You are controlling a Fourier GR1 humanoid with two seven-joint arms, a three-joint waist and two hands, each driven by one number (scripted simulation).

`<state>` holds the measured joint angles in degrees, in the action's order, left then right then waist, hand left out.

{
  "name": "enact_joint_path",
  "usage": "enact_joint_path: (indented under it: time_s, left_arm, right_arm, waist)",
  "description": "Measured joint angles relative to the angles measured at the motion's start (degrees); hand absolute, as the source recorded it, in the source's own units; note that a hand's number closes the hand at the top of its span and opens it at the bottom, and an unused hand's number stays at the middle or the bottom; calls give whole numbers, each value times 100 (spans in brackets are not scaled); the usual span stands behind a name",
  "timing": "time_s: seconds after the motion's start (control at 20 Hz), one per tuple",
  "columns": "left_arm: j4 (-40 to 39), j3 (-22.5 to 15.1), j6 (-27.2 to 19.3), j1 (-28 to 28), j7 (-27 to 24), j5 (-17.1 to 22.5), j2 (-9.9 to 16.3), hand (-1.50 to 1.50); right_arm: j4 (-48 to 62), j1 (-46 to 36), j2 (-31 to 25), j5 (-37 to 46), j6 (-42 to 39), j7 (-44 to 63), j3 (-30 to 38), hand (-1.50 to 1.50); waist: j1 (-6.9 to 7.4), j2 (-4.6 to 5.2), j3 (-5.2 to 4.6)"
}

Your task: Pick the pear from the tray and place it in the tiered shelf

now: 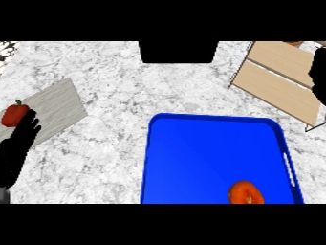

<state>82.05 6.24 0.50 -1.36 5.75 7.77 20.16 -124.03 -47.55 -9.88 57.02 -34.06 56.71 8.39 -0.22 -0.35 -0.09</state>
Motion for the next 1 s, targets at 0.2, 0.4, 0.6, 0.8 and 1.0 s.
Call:
enact_joint_path:
  time_s: [0.2, 0.4, 0.6, 0.8, 1.0]
  left_arm:
    - [-100, 48, 79, 65, -44, 15, 22, 0]
    - [-135, 80, 127, 31, -99, 6, 7, 0]
    - [-200, 56, 75, 137, -80, -70, -74, 0]
    - [-145, 104, 189, 135, -28, -50, -21, 0]
    - [-105, 153, 199, 207, 64, -58, -31, 0]
  right_arm:
    - [540, -535, -288, 67, -275, -112, 291, 150]
    - [1138, -882, -568, 90, -452, -268, 586, 150]
    - [1553, -1009, -837, 225, -520, -384, 733, 150]
    - [2093, -891, -1137, 426, -343, -585, 776, 150]
    - [2762, -864, -1446, 461, 63, -916, 961, 150]
  waist:
    - [7, 7, 0]
    - [29, 17, 0]
    - [29, 25, 4]
    - [52, 35, 6]
    - [62, 41, 8]
